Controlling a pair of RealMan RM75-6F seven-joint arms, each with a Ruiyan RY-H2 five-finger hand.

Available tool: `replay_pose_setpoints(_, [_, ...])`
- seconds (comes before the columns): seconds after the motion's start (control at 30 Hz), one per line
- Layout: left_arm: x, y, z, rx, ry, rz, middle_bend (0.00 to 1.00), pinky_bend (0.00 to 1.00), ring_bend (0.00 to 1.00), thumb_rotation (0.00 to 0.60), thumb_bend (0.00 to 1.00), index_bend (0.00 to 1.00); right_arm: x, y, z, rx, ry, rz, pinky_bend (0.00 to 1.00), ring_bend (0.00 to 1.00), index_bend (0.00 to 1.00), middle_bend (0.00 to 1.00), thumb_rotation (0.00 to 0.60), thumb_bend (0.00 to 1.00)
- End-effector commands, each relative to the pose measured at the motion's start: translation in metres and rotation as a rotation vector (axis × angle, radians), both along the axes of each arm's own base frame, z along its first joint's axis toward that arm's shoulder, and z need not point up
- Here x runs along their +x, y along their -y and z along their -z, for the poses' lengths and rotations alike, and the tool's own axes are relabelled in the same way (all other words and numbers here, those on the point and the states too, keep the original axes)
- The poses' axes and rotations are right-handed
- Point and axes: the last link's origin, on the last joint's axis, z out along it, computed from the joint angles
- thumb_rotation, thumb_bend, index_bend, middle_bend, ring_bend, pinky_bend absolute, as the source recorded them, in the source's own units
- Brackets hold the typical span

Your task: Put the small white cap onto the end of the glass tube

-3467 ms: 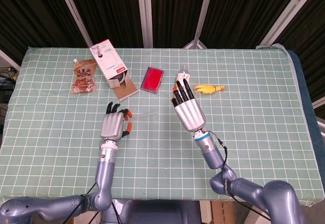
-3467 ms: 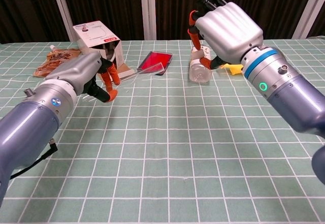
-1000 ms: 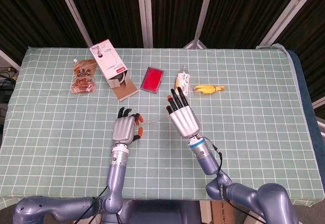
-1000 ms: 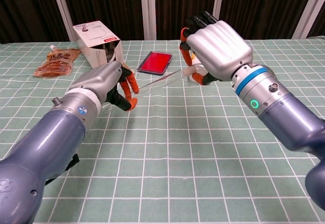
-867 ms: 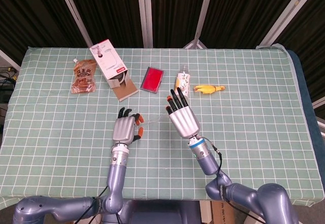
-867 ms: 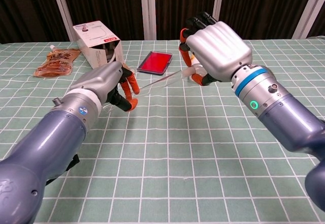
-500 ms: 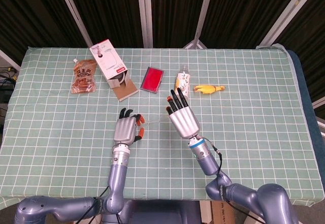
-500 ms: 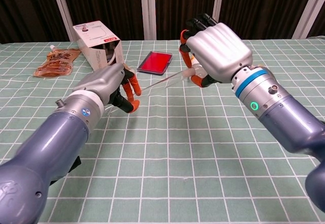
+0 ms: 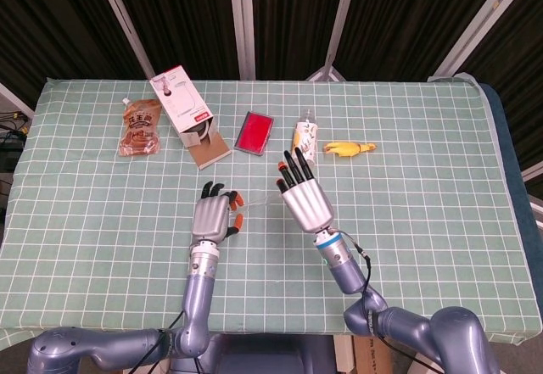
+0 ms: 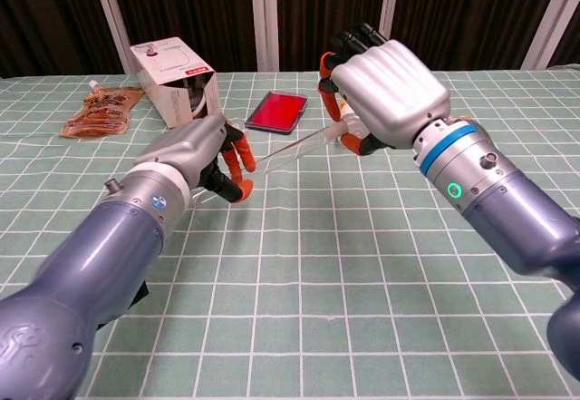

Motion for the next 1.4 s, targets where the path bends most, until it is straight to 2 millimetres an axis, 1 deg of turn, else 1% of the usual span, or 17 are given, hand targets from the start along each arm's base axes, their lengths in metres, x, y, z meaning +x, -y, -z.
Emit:
replay_pose_setpoints(0.03, [0.001,0.000,0.000,0.000,0.001,0.002,0.52,0.09,0.16,0.600,0.67,0.51,0.000,0.000,0.000,0.002,0.001,-0.001,0.00,0.09,0.63,0.28,0.600,0.36])
replay_pose_setpoints(0.57, [0.003,-0.001,0.000,-0.001,-0.001,0.009,0.52,0.09,0.16,0.600,0.67,0.51,0.001,-0.004,0.002,0.014,0.005,-0.003,0.00,0.09,0.63,0.28,0.600,0.36])
replay_pose_setpoints(0.63, [0.003,-0.001,0.000,0.000,-0.001,0.010,0.52,0.09,0.16,0.600,0.67,0.51,0.001,-0.004,0.002,0.015,0.002,-0.002,0.00,0.08,0.57,0.26,0.600,0.36])
replay_pose_setpoints(0.67, [0.003,-0.001,0.000,0.001,-0.001,0.012,0.52,0.09,0.16,0.600,0.67,0.51,0.000,-0.004,0.002,0.015,-0.002,-0.001,0.00,0.06,0.49,0.24,0.600,0.36])
replay_pose_setpoints(0.73, [0.003,-0.001,0.000,0.006,-0.008,0.020,0.52,0.09,0.16,0.600,0.67,0.51,-0.002,-0.003,0.002,0.014,-0.015,0.005,0.00,0.01,0.25,0.16,0.600,0.36])
replay_pose_setpoints(0.8, [0.002,-0.002,-0.001,0.014,-0.015,0.030,0.52,0.09,0.16,0.600,0.67,0.51,-0.005,-0.003,0.001,0.011,-0.026,0.019,0.00,0.00,0.10,0.09,0.600,0.36])
replay_pose_setpoints(0.83, [0.002,-0.002,-0.002,0.017,-0.014,0.032,0.52,0.09,0.16,0.600,0.67,0.51,-0.005,-0.003,0.001,0.011,-0.028,0.023,0.00,0.00,0.05,0.05,0.600,0.36])
replay_pose_setpoints(0.93, [0.001,-0.003,-0.003,0.025,-0.010,0.038,0.52,0.09,0.16,0.600,0.67,0.51,-0.010,-0.005,-0.001,0.014,-0.033,0.033,0.00,0.00,0.00,0.00,0.600,0.36])
replay_pose_setpoints(1.1, [-0.003,-0.003,-0.003,0.029,-0.030,0.068,0.52,0.09,0.16,0.600,0.68,0.51,-0.015,-0.013,-0.007,0.017,-0.011,0.047,0.00,0.00,0.00,0.00,0.600,0.36])
replay_pose_setpoints(1.4, [-0.023,-0.001,-0.003,-0.017,-0.203,0.187,0.52,0.09,0.16,0.600,0.68,0.51,-0.020,-0.013,-0.037,-0.017,0.040,0.056,0.00,0.00,0.00,0.00,0.600,0.36])
